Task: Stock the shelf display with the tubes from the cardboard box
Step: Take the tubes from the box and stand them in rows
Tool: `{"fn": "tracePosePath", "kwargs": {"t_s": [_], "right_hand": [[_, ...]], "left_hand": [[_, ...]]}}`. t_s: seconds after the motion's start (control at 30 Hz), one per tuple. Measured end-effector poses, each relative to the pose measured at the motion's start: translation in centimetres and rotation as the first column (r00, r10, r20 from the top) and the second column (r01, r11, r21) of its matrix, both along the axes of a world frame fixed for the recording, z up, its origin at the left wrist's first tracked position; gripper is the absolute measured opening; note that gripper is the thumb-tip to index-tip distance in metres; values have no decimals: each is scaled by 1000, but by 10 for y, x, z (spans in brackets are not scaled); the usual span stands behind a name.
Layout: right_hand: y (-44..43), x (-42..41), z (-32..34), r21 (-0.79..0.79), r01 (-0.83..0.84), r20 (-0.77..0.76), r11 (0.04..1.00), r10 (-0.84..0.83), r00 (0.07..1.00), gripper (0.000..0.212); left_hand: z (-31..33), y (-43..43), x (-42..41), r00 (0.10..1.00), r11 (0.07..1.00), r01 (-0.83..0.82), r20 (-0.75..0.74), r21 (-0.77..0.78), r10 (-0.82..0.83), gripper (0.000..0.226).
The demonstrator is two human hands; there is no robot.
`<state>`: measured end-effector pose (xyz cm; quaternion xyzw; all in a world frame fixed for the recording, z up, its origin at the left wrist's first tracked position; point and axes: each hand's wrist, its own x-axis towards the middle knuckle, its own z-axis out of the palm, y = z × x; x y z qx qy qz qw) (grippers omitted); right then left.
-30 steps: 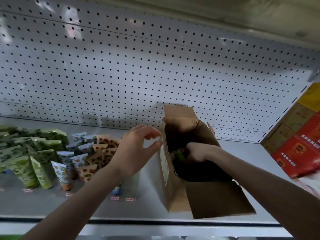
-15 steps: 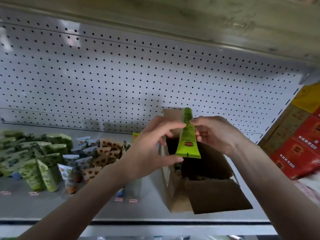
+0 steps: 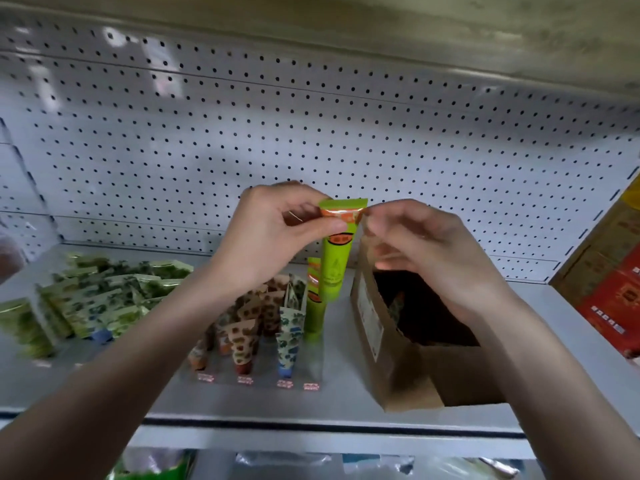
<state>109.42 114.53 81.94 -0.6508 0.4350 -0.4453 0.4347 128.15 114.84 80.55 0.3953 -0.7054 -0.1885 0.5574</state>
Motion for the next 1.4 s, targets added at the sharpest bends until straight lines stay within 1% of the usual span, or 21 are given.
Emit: {"fn": "tracePosePath", "kwargs": {"t_s": [0.07, 0.13, 0.23, 0.33, 0.43, 0.5, 0.63, 0.77, 0.93, 1.13, 1.3, 1.4], "right_hand": [[8, 10, -2, -39, -10, -10, 999, 10, 1000, 10], [13, 20, -6, -74, 33, 26, 997, -32, 999, 2], [15, 32, -18, -128, 154, 95, 980, -142, 985, 13], [14, 36, -36, -211, 242, 50, 947, -237, 970, 15], [13, 38, -56, -177, 300, 49, 937, -296, 954, 11], [14, 39, -67, -164, 330, 33, 930, -329, 944, 13], [12, 41, -84, -139, 376, 17, 916, -378, 926, 6], [8, 46, -95, -133, 380, -34, 916, -387, 921, 8], [3, 50, -102, -131, 392, -81, 911, -404, 911, 8], [-1, 53, -111, -86, 381, -101, 921, -388, 916, 6], [-3, 52, -115, -80, 368, -135, 927, -376, 917, 7], [-2, 52, -116, -83, 358, -150, 930, -366, 918, 10]], "left_hand": [[-2, 1, 4, 1000, 1000, 14, -13, 11, -14, 22], [-4, 2, 7, 999, 999, 27, -24, 25, -27, 20], [-8, 3, 11, 997, 996, 64, -47, 66, -61, 18], [-15, 1, 13, 993, 984, 107, -65, 139, -99, 16], [-27, -2, 14, 994, 972, 110, -46, 209, -103, 15], [-35, -4, 14, 994, 964, 108, -7, 244, -109, 12], [-48, -7, 16, 992, 960, 95, 50, 264, -112, 12], [-58, -10, 19, 991, 949, 75, 84, 308, -106, 10], [-66, -17, 22, 986, 950, 21, 152, 311, -72, 9], [-75, -21, 25, 979, 942, -17, 198, 335, -52, 5], [-76, -22, 24, 956, 953, -55, 292, 296, -35, 6], [-77, -22, 25, 950, 955, -63, 309, 290, -31, 7]]}}
